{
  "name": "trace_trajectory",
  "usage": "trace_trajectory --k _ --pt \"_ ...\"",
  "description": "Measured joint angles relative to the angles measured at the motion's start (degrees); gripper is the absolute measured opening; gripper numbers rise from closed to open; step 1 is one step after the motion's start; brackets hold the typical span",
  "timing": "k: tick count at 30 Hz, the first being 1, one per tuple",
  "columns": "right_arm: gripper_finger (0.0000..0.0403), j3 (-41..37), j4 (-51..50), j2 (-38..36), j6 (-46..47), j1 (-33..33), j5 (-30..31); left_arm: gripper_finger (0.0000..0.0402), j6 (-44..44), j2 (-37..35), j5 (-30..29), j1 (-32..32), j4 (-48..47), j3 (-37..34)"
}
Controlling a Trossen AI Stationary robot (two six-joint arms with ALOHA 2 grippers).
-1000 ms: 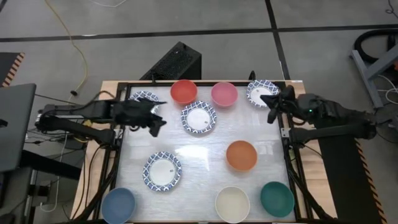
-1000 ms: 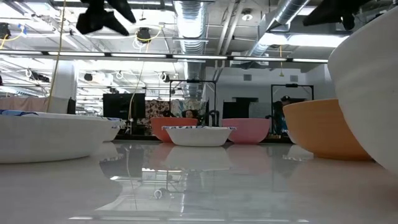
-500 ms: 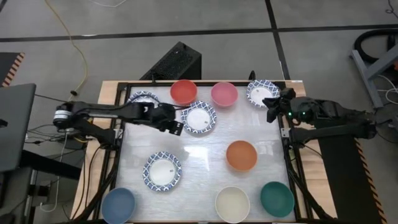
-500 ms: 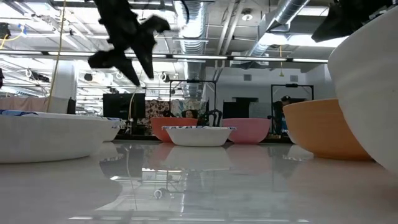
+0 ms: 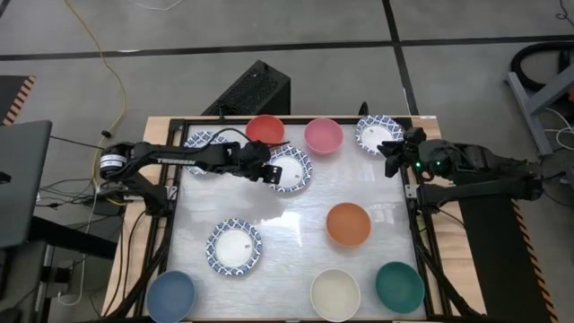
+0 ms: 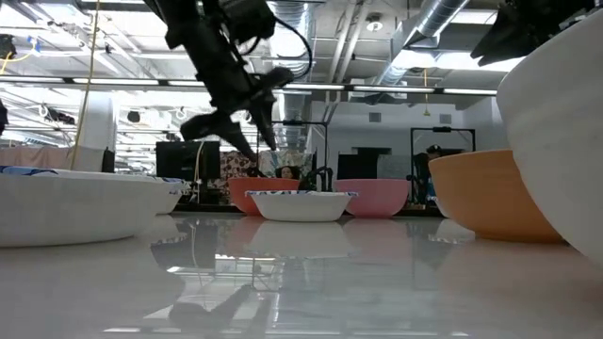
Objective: Nest bowls inside each other
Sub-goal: Stack the blue patterned bowl on top of the blue patterned bowl
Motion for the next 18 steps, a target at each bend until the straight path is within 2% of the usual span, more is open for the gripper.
trace_trajectory --k 8,12,18 --pt "0.0139 0.0 -0.07 -0.02 -0.62 -0.12 -0.38 0.016 3.23 0.85 0.02 0.92 -0.47 0.0" --pt "0.0139 0.0 -0.07 0.0 -0.78 -0.15 -0.36 0.0185 3.54 -1.37 0.02 0.92 -1.26 0.02" --pt "0.0139 -0.02 -0.09 0.0 -0.75 -0.15 -0.28 0.023 1.9 -2.8 0.91 1.05 -7.3 0.0"
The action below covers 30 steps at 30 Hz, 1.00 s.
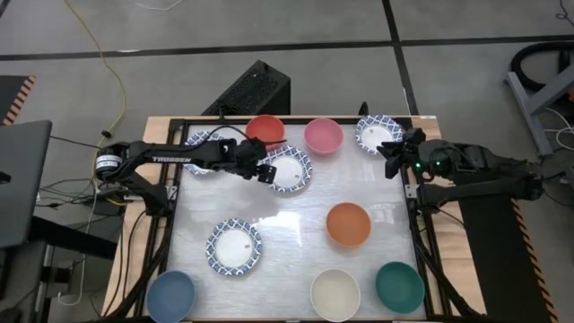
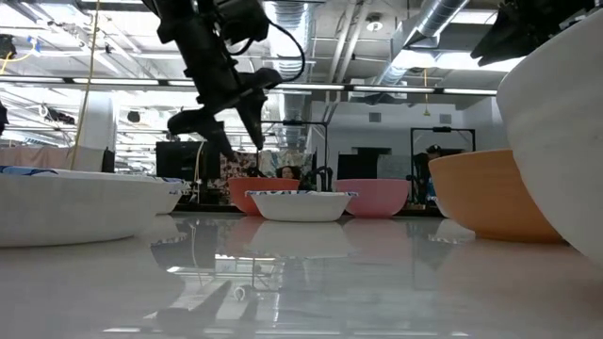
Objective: Nest bowls inside each other
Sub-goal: Stack the blue patterned bowl on top of the blue patterned bowl
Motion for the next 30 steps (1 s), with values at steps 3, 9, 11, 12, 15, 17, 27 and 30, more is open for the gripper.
trace_trajectory --k 3,9,11,12,15,17,27,30 --pt "0.0139 0.0 0.0 -0.02 0.14 0.0 0.26 0.0241 -2.24 0.56 0.05 -0.38 -1.46 0.0" --pt "0.0139 -0.02 0.0 0.0 0.22 0.0 0.29 0.0244 -3.5 0.8 -1.56 -0.57 -0.75 0.0" --pt "0.0139 -0.02 0.0 0.02 0.23 0.0 0.29 0.0243 -3.46 0.8 -1.64 -0.53 -0.74 0.0" --pt "0.0139 -0.02 0.0 0.02 0.23 0.0 0.29 0.0243 -3.42 0.8 -1.82 -0.52 -0.57 0.0" --pt "0.0139 -0.02 0.02 0.0 0.25 0.0 0.29 0.0241 -2.23 0.8 -2.64 -0.52 -0.51 0.0" --pt "0.0139 -0.02 0.02 0.0 0.26 0.0 0.29 0.0241 -1.67 0.8 -3.11 -0.52 -0.16 0.0" --pt "0.0139 -0.07 -9.18 3.5 11.93 -0.07 9.14 0.0241 -1.54 1.06 -2.51 -0.45 0.73 0.0" --pt "0.0139 -0.07 -9.14 5.52 12.08 -0.19 9.32 0.0241 -1.55 1.06 -0.67 0.11 0.76 0.0"
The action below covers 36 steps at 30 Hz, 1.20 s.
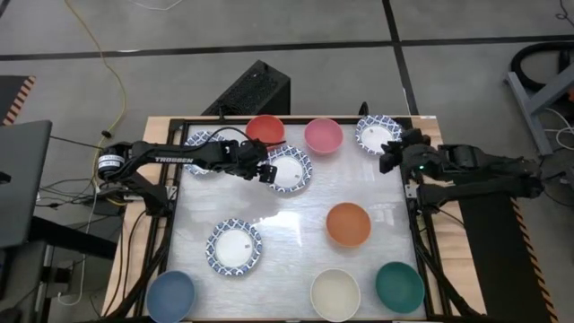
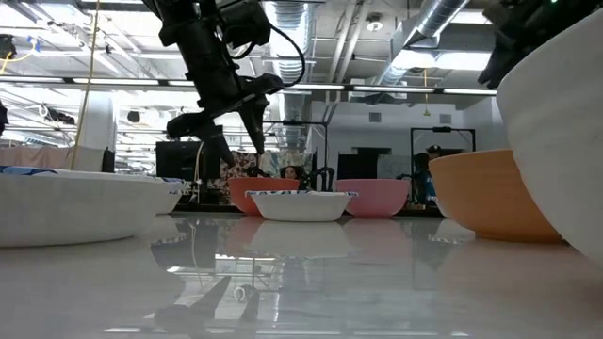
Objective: Nest bowls inside each other
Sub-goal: Stack the blue patterned bowl on top of the blue patterned bowl
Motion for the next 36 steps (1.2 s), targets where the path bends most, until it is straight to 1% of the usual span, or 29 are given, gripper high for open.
trace_trajectory --k 2,9,13,17,24,29,36 --pt "0.0139 0.0 0.51 1.6 0.02 -0.29 -0.07 0.0241 -0.18 0.0 0.71 0.11 0.0 0.0" --pt "0.0139 0.0 0.87 6.3 0.15 -0.65 -0.13 0.0241 -0.1 0.0 0.13 0.74 0.07 0.0" --pt "0.0139 0.0 0.88 7.48 0.2 -0.63 -0.19 0.0241 0.27 0.0 1.21 0.87 0.96 -0.39" --pt "0.0139 0.0 0.75 7.53 0.19 -1.24 -0.31 0.0241 -0.59 0.02 1.74 0.84 2.69 -2.46" --pt "0.0139 0.0 0.79 7.53 0.17 -2.85 -0.33 0.0241 -3.3 0.04 2.36 1.25 8.87 -6.74" --pt "0.0139 0.0 0.87 7.53 0.17 -2.85 -0.35 0.0241 -5.33 0.04 2.36 1.31 14.28 -9.94" --pt "0.0139 0.0 0.88 7.53 0.15 -2.83 -0.33 0.0241 -7.25 0.04 2.04 1.29 19.21 -12.92"
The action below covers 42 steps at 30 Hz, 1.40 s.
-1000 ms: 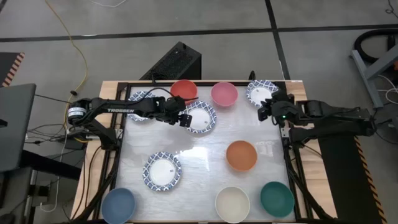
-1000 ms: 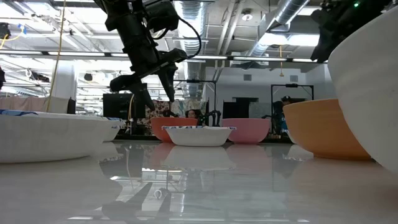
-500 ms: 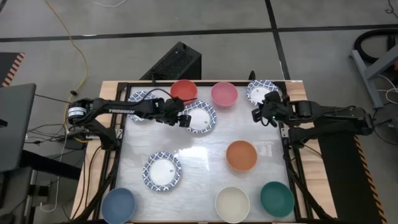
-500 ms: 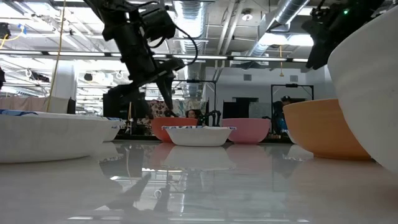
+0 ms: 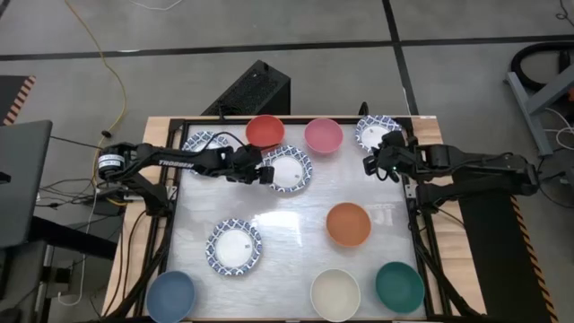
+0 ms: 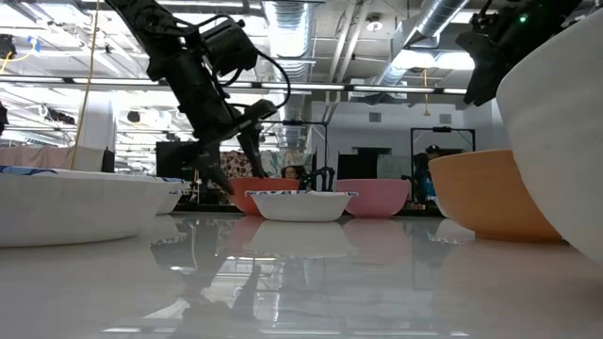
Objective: Nest bowls inside each other
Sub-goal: Stack the blue patterned bowl on top of the blue patterned bowl
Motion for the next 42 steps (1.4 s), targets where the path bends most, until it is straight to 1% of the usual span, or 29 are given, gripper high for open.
trace_trajectory --k 5,12,16,20,26,28,31,37,41,42 --pt "0.0139 0.0 0.0 0.0 0.0 0.0 0.0 0.0241 -1.78 0.0 -1.45 -0.07 0.88 -1.81" --pt "0.0139 0.0 0.17 0.0 -0.02 0.0 0.0 0.0241 -2.85 0.0 -1.68 -0.07 9.24 -3.76" --pt "0.0139 0.02 0.36 0.0 -0.02 0.0 0.0 0.0241 -3.21 0.04 -1.82 -0.07 9.16 -3.8" --pt "0.0139 0.02 0.4 0.0 0.0 0.0 0.0 0.0241 -3.45 1.96 -1.33 -0.07 9.11 -3.88" --pt "0.0139 0.04 0.7 0.15 0.0 -0.09 0.01 0.0233 -5.58 6.57 1.28 -0.07 14.23 -3.73" --pt "0.0139 0.04 0.76 0.15 0.0 -0.01 -0.05 0.0219 -6.54 7.46 2.35 -0.07 15.16 -3.75" --pt "0.0139 0.04 0.74 0.13 0.02 0.0 -0.07 0.0183 -7.52 8.24 3.41 -0.07 16.69 -3.67" --pt "0.0139 0.04 0.76 0.13 0.48 -0.07 -0.2 0.0086 -8.15 8.48 4.47 -0.09 18.69 -3.64" --pt "0.0136 0.04 0.37 0.15 4.9 -0.81 -0.2 0.002 -8.56 8.48 6.54 -0.15 20.96 -3.64" --pt "0.0135 0.04 0.11 0.15 6.65 -1.25 -0.36 0.0011 -9.26 8.4 6.86 -0.28 21.88 -3.64"
